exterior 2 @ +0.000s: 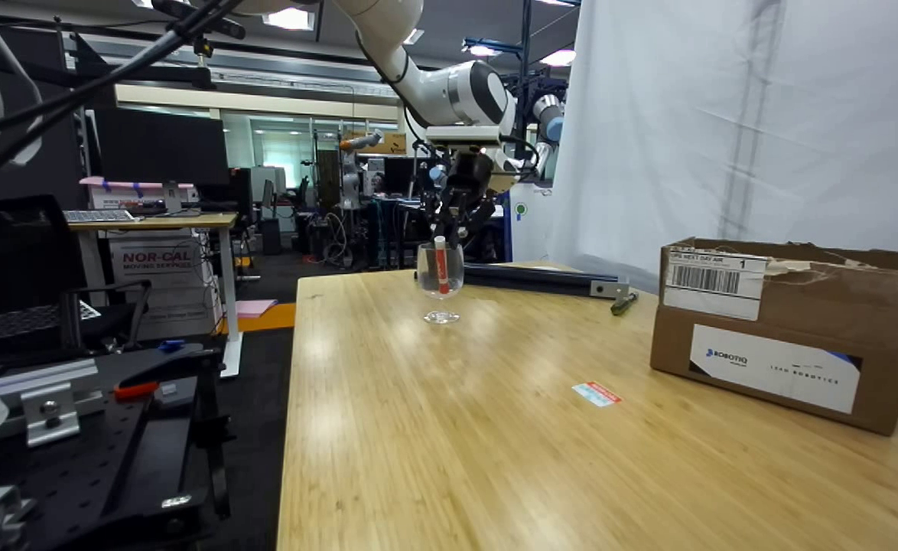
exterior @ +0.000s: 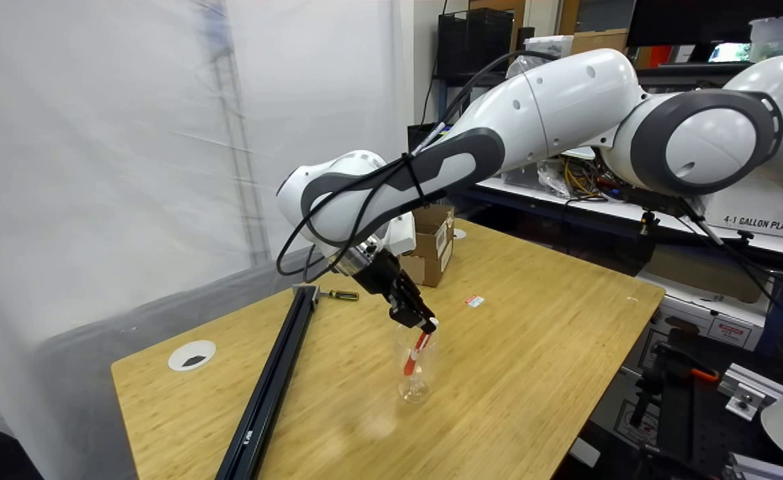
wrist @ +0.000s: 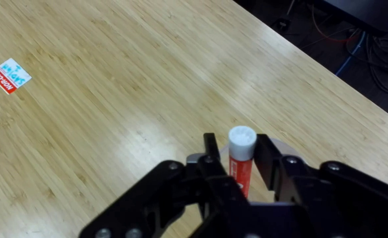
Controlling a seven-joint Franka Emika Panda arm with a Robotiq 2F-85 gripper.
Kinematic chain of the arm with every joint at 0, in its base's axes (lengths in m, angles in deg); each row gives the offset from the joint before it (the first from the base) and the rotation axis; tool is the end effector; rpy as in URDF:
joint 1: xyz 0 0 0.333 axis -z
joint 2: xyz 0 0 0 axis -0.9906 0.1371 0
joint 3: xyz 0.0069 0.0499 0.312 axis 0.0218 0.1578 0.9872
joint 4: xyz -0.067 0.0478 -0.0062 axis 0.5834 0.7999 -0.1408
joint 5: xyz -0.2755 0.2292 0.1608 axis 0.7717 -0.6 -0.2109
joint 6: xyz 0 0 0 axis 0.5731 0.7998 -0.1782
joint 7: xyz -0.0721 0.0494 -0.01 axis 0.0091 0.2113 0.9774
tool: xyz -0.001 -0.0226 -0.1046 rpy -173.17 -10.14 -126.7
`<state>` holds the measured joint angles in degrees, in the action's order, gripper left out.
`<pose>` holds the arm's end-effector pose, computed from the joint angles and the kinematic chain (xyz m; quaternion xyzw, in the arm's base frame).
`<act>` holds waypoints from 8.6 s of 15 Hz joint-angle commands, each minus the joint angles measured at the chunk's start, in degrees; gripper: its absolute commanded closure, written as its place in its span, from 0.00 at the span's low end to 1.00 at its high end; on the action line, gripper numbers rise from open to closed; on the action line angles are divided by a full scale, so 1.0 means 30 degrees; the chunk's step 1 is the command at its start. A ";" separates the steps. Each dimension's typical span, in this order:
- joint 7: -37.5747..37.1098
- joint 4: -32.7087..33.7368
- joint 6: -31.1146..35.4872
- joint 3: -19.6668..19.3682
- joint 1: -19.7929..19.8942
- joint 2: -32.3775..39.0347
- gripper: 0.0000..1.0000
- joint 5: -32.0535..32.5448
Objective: Remove the marker from the glass and put it on the table.
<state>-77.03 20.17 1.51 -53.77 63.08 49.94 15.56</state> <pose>0.6500 0.2632 0.2200 0.8882 0.3088 -0.3278 0.0908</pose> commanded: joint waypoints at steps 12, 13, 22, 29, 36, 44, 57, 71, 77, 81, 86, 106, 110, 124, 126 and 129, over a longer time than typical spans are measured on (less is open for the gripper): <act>-0.0862 0.2152 -0.1689 -0.0137 -0.0522 0.0948 0.95 0.0027; -0.0939 0.2221 -0.1775 -0.0141 -0.0570 0.0909 0.95 0.0035; -0.1326 0.3236 -0.3483 -0.0241 -0.1363 0.0413 0.95 0.0396; -0.1182 0.3528 -0.3979 -0.0176 -0.1375 -0.0127 0.95 0.0521; -0.0759 0.2879 -0.4776 -0.0098 -0.1387 -0.1925 0.95 0.0688; -0.1754 0.1541 -0.1582 -0.0123 -0.0448 -0.3780 0.95 0.0540; -0.2750 -0.8185 1.1270 0.0107 0.3820 -0.7355 0.95 -0.1603; -0.1123 -2.0541 1.9916 -0.0770 0.5688 -1.3881 0.95 -0.4315; -0.0003 -2.2797 2.1698 -0.0912 0.6189 -1.4882 0.95 -0.5293; 0.1324 -2.3372 2.3239 -0.0822 0.6640 -1.4362 0.95 -0.6321; 0.2749 -2.3646 2.4394 -0.0684 0.7150 -1.3727 0.95 -0.7333; 0.3071 -1.9949 2.3720 -0.0509 0.7449 -0.8963 0.95 -0.6685; 0.3115 -1.9690 2.3789 -0.0507 0.7494 -0.8555 0.95 -0.6583; 0.3031 -1.9571 2.3658 -0.0391 0.7531 -0.8455 0.04 -0.6654; 0.2977 -1.9570 2.3622 -0.0406 0.7493 -0.8531 0.00 -0.6626; 0.2906 -1.9522 2.3533 -0.0443 0.7421 -0.8673 0.00 -0.6545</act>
<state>-68.65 -38.93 73.24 -56.24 84.13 24.46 -4.87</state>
